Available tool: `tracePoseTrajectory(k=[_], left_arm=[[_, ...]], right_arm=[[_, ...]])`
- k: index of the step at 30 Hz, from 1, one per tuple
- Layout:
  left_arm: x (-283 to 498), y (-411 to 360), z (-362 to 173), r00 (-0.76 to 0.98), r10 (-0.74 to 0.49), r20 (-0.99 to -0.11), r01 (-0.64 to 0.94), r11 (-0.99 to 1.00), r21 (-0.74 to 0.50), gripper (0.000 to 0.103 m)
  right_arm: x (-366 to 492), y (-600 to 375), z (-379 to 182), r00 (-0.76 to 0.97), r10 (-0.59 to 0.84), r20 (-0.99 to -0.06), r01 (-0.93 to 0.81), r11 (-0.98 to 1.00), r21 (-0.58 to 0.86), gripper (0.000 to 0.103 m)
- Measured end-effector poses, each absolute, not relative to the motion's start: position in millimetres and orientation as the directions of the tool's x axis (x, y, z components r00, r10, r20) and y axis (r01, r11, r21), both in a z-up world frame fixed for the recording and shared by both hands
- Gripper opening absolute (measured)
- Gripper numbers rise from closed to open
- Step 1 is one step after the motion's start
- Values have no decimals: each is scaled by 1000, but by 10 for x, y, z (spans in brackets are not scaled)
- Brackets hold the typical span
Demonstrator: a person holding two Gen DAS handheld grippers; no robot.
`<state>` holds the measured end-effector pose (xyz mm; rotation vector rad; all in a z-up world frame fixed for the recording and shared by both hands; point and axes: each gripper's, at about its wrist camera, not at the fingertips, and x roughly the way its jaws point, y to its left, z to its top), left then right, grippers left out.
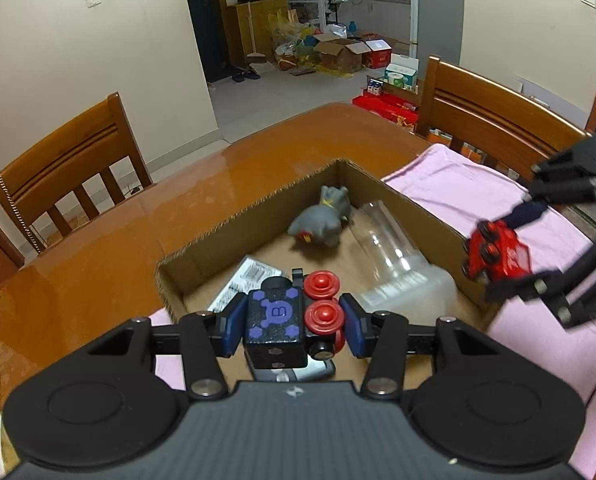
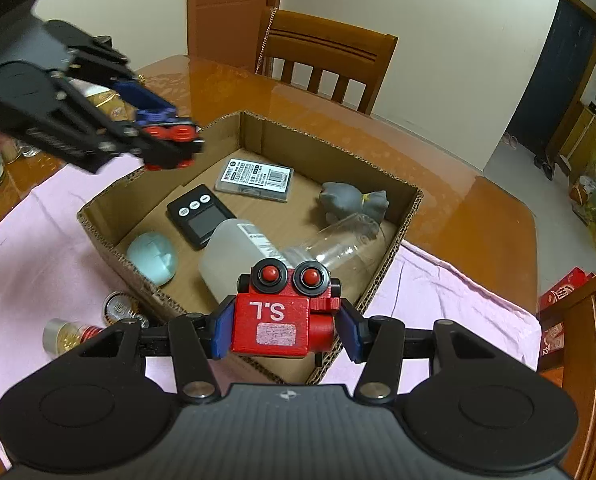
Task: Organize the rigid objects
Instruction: 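Carry both toys into the box and release them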
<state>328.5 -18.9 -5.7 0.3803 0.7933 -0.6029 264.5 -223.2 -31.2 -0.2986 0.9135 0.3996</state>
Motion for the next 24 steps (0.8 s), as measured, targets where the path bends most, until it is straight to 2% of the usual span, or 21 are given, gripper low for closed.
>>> tracePoseTrajectory(k=[3,5,6,7,17,18,20,21,24], left_arm=[[3425,-283,-120,548,-357,-756,630,771,93,48],[3508,-351,-168,543,-358,-760,630,771,87,48],[3538,-378,-190,541,-357,-761,631,771,87,48],[3564,-409,-214,538,-357,-764,633,769,86,48],[3731,-612,-411,527,-336,-781,631,770,94,49],[3735,-618,-421,535,-328,-779,625,774,103,52],[3737,-648,-427,565,-300,-768,607,782,141,79],[3722,-666,-422,586,-277,-761,593,787,170,101],[3676,-655,-381,610,-272,-744,589,784,197,101]], right_arm=[[2661,-2247,-341,533,207,-820,-459,885,-75,58],[2640,-2261,-324,543,212,-812,-452,889,-70,75],[2620,-2269,-301,553,220,-804,-450,891,-65,93],[2595,-2274,-277,566,227,-792,-448,892,-65,103],[2499,-2299,-209,562,221,-797,-421,906,-45,103],[2492,-2300,-206,564,216,-797,-415,908,-48,103],[2481,-2314,-196,569,209,-795,-405,913,-50,103],[2474,-2316,-189,570,208,-795,-400,915,-47,103],[2456,-2328,-167,570,209,-795,-394,918,-41,103]])
